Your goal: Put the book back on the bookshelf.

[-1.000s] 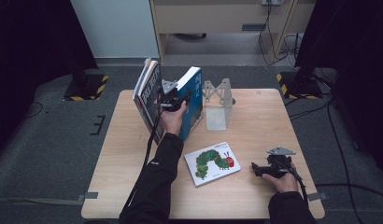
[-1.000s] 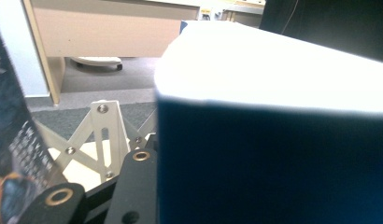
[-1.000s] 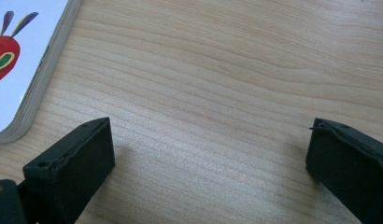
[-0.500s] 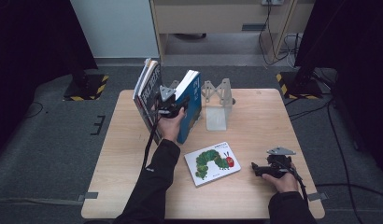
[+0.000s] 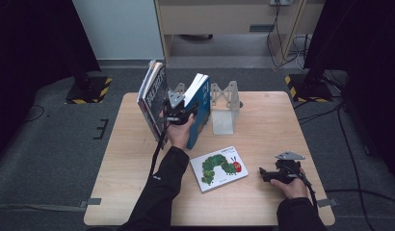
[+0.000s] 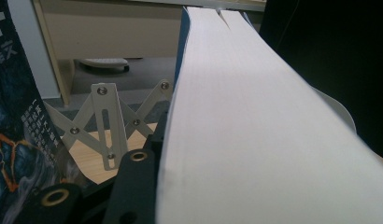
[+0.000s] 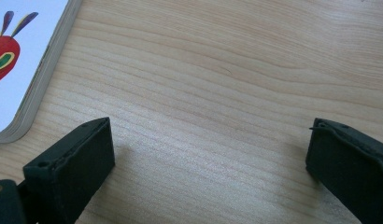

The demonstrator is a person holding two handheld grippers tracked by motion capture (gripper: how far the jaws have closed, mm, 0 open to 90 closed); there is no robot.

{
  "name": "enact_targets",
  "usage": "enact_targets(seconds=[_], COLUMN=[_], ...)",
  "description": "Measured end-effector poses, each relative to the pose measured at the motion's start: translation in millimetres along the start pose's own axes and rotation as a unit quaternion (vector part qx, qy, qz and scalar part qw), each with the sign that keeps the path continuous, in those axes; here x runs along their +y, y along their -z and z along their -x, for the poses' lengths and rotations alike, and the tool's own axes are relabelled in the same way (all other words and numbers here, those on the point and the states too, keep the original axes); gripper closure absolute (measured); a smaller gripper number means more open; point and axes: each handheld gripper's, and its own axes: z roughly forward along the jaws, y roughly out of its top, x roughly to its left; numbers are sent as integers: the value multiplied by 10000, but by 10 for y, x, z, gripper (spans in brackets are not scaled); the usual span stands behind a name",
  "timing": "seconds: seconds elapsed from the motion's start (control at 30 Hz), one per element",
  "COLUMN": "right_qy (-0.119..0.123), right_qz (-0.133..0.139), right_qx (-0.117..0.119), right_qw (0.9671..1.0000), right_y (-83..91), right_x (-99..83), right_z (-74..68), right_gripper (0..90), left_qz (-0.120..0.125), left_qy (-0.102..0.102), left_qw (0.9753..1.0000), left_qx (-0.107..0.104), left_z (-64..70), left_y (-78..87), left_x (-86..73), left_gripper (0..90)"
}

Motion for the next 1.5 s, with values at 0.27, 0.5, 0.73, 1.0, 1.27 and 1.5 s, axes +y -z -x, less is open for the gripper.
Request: enact_targets(seconds=[0.27,0.5,0.73,1.0,1.27,1.5], right_qy=[2,0,11,19,19,21], right_qz=[1,-8,-9,-8,-8,-7], right_qx=[1,7,17,21,22,17], right_qw=[10000,10000,10000,10000,10000,10000], right_y=[0,1,4,5,5,4], right_x=[0,0,-3,-3,-3,-3], right_z=[0,0,-3,-4,-5,-5], right_gripper=[14,15,15,15,14,14], left_qz=[76,91,99,141,133,99], left_qy=[49,25,-71,-92,-138,-40], left_qw=[9998,9999,9994,9989,9998,9999], left_qx=[167,-36,-311,-432,-110,131], left_z=[102,97,30,-30,24,66], left_y=[-70,-64,74,259,240,175], left_x=[-9,-26,-28,-106,-91,-64], left_gripper=[572,554,530,548,590,595])
